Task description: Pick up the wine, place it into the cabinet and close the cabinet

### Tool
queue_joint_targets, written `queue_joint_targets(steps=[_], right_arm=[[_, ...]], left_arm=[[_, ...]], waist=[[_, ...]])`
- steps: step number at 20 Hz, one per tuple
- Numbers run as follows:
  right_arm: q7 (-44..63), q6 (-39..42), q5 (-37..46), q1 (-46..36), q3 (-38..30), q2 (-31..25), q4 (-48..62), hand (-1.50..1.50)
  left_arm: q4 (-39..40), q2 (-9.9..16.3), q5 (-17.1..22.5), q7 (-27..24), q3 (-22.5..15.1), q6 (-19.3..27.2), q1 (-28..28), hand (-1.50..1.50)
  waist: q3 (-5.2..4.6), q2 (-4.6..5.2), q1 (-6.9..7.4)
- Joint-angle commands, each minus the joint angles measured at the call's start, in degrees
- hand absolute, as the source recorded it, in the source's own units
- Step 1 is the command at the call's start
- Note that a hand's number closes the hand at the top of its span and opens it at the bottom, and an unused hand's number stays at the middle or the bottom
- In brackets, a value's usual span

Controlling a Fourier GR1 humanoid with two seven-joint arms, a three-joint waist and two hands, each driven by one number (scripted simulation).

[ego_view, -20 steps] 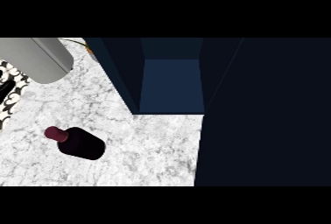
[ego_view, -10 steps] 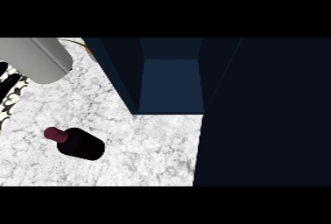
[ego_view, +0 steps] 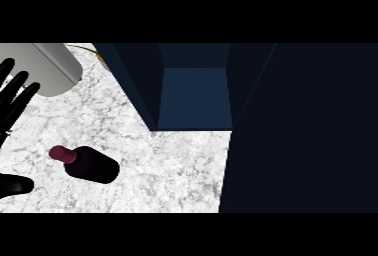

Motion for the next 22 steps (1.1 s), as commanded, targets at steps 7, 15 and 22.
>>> queue_joint_targets(steps=[7,15,22], right_arm=[[9.4,-1.6,-3.9,-4.3,-3.5,-2.1,-8.5,-1.5],[10.4,-2.0,-4.1,-8.8,-3.9,-1.9,-5.3,-1.5],[8.7,-2.1,-2.2,-4.3,-2.3,0.3,-8.1,-1.5]], left_arm=[[5.3,-0.1,-4.0,-2.1,0.4,-1.0,-0.3,-1.5],[14.9,-2.7,-5.8,-12.8,0.2,-9.5,6.1,-1.5],[22.3,-5.4,-10.0,-20.3,-0.4,-11.5,9.4,-1.5]], waist=[[0.01,-0.09,-0.05],[-0.02,-0.01,0.19],[0.0,0.04,-0.01]])
